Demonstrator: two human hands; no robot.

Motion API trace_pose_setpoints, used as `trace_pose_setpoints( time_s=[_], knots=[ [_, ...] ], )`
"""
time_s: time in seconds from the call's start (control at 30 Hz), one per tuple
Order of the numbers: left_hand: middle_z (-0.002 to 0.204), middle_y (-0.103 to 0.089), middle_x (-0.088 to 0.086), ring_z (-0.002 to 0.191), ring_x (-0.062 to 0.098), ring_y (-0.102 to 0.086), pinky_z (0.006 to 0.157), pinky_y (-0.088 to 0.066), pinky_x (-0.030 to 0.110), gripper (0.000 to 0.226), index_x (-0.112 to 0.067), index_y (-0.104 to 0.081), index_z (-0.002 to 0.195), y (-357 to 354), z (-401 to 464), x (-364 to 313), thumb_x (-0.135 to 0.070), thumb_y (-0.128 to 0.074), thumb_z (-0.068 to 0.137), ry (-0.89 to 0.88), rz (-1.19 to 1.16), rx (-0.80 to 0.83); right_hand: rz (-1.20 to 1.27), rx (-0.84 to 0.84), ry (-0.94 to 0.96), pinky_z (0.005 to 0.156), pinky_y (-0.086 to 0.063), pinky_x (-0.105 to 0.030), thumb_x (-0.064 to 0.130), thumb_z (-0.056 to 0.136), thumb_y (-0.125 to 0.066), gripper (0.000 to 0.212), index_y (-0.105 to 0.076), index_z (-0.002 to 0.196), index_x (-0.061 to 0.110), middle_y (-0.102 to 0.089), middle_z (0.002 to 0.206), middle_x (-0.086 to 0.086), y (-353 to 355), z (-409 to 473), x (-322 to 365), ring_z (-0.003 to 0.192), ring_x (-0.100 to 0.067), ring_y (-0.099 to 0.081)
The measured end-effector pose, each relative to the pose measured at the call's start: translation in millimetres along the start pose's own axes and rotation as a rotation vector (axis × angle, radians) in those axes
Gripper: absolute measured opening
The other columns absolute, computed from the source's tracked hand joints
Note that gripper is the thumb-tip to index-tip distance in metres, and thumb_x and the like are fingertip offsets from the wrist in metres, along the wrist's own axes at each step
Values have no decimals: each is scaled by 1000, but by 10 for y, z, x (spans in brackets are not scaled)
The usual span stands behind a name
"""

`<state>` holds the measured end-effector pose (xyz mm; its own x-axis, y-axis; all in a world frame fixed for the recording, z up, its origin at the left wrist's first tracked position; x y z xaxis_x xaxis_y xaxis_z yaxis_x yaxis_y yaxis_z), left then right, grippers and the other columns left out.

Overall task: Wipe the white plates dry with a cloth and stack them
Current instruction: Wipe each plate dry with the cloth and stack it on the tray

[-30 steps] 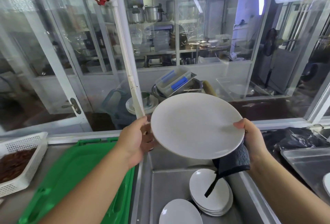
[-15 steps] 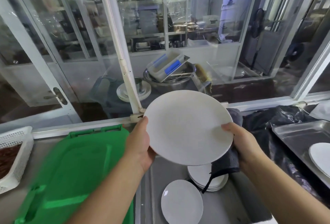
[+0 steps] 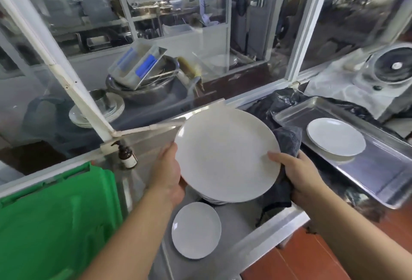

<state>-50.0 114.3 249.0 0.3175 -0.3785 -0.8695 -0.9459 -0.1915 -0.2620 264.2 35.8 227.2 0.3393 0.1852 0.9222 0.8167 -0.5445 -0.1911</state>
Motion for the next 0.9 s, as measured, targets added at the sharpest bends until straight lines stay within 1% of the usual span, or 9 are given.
trace_pose_setpoints(
  time_s=[0.1,0.17,0.33,0.4,0.5,0.57,0.7,0.83,0.9],
  knots=[
    [126,-76,8,103,27,-74,74,-58,36,32,-25,-62,140,-414,-83,146,-25,-48,112,11,22,64,13,-53,19,66,-65,-44,12,88,-79,26,-73,112,16,-81,100,-12,444,1,92,86,-36,-79],
    [133,-73,10,115,32,-71,80,-58,39,36,-22,-59,146,-754,-152,299,-24,-45,113,30,30,112,33,-102,30,64,-64,-40,17,89,-78,20,-74,108,17,-81,98,-12,807,4,166,85,-35,-79],
    [131,-75,10,118,38,-71,95,-60,57,36,-25,-64,142,-1697,-380,758,-32,-44,113,97,66,220,57,-262,-5,51,-60,-37,20,83,-75,12,-73,94,17,-79,79,-11,1937,-29,267,63,-30,-76],
    [132,-74,12,120,40,-69,103,-54,62,38,-22,-65,141,-2090,-460,965,-31,-41,113,114,89,275,47,-289,-13,55,-62,-43,19,75,-76,16,-75,90,17,-79,83,-15,2345,-37,306,69,-36,-77],
    [129,-75,12,118,40,-70,104,-54,60,37,-21,-66,139,-2614,-601,1264,-31,-43,112,127,98,288,50,-320,2,72,-64,-58,20,63,-73,24,-78,86,22,-79,92,-21,2898,-34,424,83,-44,-77],
    [132,-74,13,120,42,-69,107,-53,59,39,-21,-65,141,-2958,-701,1492,-35,-43,112,168,114,310,45,-353,22,73,-63,-56,17,65,-71,19,-78,82,21,-78,91,-23,3253,-9,502,80,-42,-77],
    [135,-71,17,122,44,-67,106,-53,57,41,-18,-61,145,-3511,-827,1866,-35,-44,112,217,141,331,18,-427,38,59,-59,-39,2,82,-66,11,-74,87,9,-78,87,-23,3924,99,584,68,-34,-75],
    [136,-70,17,123,43,-66,110,-50,61,40,-16,-59,145,-3911,-828,2088,-32,-45,112,234,173,344,-17,-485,26,69,-61,-47,3,82,-66,14,-73,93,6,-78,92,-22,4394,243,590,76,-34,-74],
    [135,-70,18,123,42,-66,111,-49,62,37,-14,-61,143,-4079,-766,2150,-28,-49,111,224,193,342,-25,-495,4,68,-60,-46,4,82,-67,13,-72,94,6,-77,91,-21,4544,345,578,74,-34,-74]
  ],
)
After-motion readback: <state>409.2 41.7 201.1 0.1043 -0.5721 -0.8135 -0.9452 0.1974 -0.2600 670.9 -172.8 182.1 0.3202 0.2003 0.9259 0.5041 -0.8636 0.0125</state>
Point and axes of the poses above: each hand's wrist, its own z-axis towards the middle knuckle, its own y-axis out of the back of the hand, x = y × z, the point moved 10 cm from there along z, towards the middle knuckle
